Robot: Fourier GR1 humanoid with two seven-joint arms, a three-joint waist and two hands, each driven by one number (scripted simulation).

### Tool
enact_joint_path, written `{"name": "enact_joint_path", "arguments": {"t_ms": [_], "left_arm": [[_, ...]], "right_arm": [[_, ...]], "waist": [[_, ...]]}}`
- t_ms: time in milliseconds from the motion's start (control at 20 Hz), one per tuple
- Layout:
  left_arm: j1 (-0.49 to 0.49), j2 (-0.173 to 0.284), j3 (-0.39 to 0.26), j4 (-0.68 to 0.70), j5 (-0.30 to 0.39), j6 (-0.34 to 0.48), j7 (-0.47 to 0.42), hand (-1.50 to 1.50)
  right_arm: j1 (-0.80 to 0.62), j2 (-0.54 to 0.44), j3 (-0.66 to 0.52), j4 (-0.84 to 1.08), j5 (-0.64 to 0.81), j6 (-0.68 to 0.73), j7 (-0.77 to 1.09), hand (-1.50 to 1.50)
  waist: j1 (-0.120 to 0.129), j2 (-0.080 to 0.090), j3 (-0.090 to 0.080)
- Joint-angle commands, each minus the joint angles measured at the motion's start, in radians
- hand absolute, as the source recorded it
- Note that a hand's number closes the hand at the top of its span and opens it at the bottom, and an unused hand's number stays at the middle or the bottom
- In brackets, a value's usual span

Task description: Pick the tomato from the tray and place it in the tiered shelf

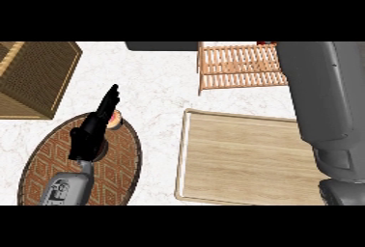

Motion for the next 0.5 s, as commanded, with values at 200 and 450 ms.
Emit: {"name": "enact_joint_path", "arguments": {"t_ms": [200, 450], "left_arm": [[0.013, 0.004, 0.002, 0.000, -0.008, 0.001, -0.015, 0.00], [0.003, 0.010, 0.021, -0.065, 0.018, -0.009, 0.066, 0.00]], "right_arm": [[-0.028, -0.108, -0.021, 0.162, 0.187, -0.021, 0.171, -1.50], [0.046, -0.099, -0.013, 0.077, 0.178, 0.027, 0.219, -1.50]], "waist": [[-0.002, -0.003, -0.002], [-0.010, -0.006, -0.001]]}}
